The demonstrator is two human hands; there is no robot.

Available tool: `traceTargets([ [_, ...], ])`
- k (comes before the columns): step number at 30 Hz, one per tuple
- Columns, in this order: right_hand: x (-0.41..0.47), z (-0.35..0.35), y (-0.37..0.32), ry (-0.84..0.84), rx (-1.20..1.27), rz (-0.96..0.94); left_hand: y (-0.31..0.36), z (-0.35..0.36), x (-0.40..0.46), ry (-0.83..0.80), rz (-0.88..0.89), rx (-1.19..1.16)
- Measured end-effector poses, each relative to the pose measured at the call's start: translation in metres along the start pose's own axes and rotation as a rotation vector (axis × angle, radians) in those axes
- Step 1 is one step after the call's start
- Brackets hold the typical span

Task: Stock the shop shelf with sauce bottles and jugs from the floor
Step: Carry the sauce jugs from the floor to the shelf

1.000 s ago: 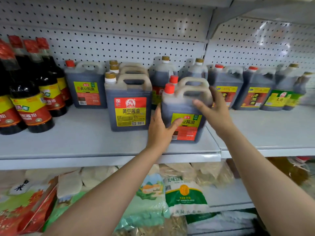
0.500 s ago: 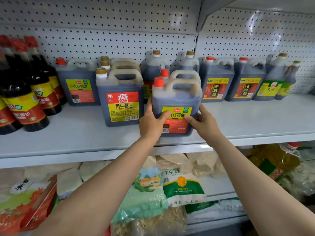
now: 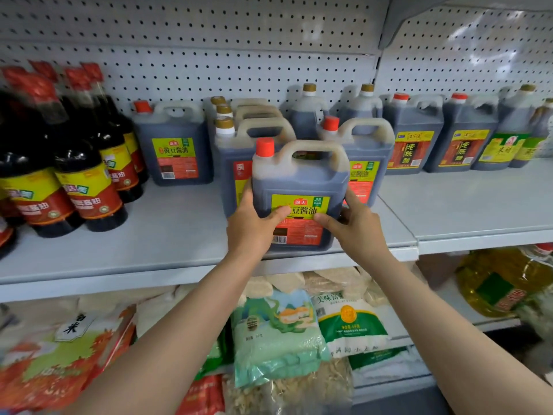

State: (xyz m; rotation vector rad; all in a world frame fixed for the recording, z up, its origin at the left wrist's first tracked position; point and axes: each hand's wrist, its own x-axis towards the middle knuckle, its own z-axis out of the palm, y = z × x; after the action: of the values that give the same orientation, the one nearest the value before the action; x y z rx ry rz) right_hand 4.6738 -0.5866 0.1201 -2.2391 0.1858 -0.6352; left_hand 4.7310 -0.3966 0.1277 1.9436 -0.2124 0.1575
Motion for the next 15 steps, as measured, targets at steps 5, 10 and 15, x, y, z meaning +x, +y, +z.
traceTargets([
  [5,-0.012,0.061,-0.045,-0.022,-0.018,-0.038,-0.033,-0.077,0.004,0.053,-0.033,0.028],
  [10,-0.008,0.131,-0.092,-0.091,-0.054,-0.077,-0.071,-0.149,0.023,0.074,-0.036,0.01],
  [15,0.013,0.189,-0.124,-0.166,-0.096,-0.035,-0.096,-0.187,0.065,0.098,-0.049,0.017],
])
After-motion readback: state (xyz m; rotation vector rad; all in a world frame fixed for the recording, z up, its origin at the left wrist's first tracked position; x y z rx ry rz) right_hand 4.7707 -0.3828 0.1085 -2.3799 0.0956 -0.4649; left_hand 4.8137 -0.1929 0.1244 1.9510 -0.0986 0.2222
